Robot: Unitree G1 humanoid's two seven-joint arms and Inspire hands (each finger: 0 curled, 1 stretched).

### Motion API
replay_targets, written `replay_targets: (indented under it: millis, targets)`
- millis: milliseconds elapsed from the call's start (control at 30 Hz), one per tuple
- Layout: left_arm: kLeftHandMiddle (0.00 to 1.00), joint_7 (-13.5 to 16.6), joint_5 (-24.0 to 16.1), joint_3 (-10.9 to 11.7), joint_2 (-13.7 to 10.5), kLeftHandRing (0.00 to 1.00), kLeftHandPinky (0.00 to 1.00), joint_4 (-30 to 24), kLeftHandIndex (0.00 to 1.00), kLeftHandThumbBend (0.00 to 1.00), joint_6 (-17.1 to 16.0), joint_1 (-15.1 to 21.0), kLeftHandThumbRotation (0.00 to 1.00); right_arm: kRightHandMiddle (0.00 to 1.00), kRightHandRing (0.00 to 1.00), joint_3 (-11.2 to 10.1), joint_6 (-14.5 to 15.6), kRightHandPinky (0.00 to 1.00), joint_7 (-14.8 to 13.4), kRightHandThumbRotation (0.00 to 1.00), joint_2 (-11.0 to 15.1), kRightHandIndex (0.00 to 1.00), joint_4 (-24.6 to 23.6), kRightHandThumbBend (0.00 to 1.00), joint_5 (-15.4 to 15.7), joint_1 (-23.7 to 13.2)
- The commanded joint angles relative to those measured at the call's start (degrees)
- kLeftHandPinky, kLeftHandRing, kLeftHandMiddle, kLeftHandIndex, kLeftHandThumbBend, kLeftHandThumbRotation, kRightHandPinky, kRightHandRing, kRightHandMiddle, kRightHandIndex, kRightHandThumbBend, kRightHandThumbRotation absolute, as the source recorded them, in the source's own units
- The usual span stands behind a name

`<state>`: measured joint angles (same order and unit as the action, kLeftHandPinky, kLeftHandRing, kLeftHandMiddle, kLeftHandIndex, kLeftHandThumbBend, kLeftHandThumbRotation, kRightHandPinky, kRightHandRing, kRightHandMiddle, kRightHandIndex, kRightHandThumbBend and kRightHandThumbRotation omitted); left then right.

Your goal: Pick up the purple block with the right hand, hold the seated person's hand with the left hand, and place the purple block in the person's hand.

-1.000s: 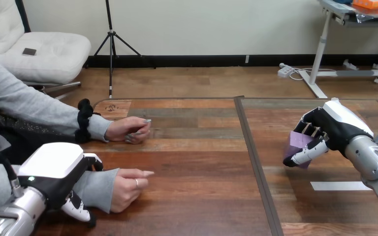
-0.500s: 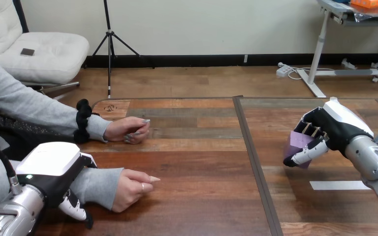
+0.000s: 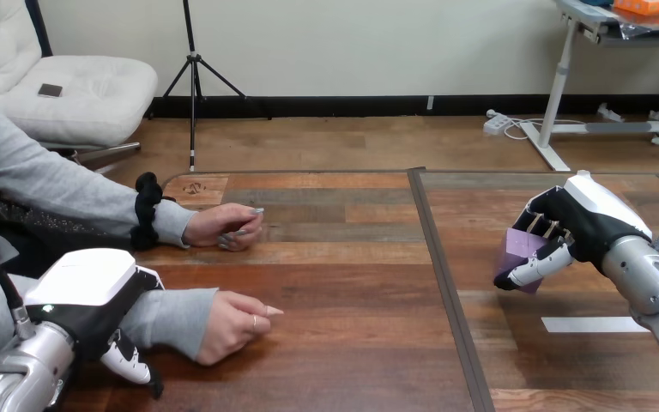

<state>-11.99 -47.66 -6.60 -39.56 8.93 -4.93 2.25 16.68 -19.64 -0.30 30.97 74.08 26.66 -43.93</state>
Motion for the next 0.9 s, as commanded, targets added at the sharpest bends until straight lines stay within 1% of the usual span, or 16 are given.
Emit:
replay_targets:
  millis: [0, 233, 333, 533, 600, 733, 867]
  targets:
    - [0.59, 0.11, 0.33, -1.43, -1.03, 0.55, 0.46, 2.17, 0.61, 0.96, -0.12, 2.71, 0.00, 0.46, 0.41, -1.63, -1.04, 0.36, -0.49, 0.00, 0.44, 0.46, -2.85, 0.84, -1.37, -2.48]
    - [0.54, -0.01, 1.00, -1.66, -0.45, 0.50, 0.41, 2.99, 0.55, 0.93, 0.50, 3.22, 0.00, 0.46, 0.42, -1.78, -1.64, 0.36, -0.99, 0.00, 0.54, 0.46, -2.75, 0.84, -1.38, -2.29]
    - [0.50, 0.70, 1.47, -1.64, -0.17, 0.46, 0.37, 3.32, 0.51, 0.90, 0.38, 3.31, 0.00, 0.46, 0.41, -1.73, -1.57, 0.36, -1.08, 0.00, 0.57, 0.46, -2.76, 0.85, -1.21, -2.32]
    - [0.45, 2.17, 2.78, -1.58, 0.49, 0.39, 0.31, 4.10, 0.46, 0.86, 0.25, 3.45, 0.00, 0.46, 0.41, -1.96, -1.33, 0.35, -0.95, 0.00, 0.53, 0.46, -2.76, 0.84, -1.20, -2.37]
    - [0.44, 2.59, 3.61, -1.54, 0.58, 0.37, 0.29, 4.51, 0.45, 0.84, -0.30, 3.51, 0.00, 0.46, 0.41, -2.01, -1.39, 0.35, -0.86, 0.00, 0.55, 0.46, -2.87, 0.84, -1.21, -2.36]
    - [0.43, 3.84, 4.19, -1.73, 0.49, 0.35, 0.27, 4.83, 0.44, 0.82, -1.11, 3.44, 0.00, 0.46, 0.41, -1.97, -1.16, 0.36, -0.59, 0.00, 0.58, 0.46, -2.93, 0.84, -1.09, -2.42]
    - [0.42, 5.37, 5.04, -1.65, 0.65, 0.34, 0.26, 5.16, 0.43, 0.81, -2.03, 3.22, 0.00, 0.46, 0.41, -2.12, -1.77, 0.36, -0.54, 0.00, 0.63, 0.46, -2.86, 0.84, -1.25, -2.26]
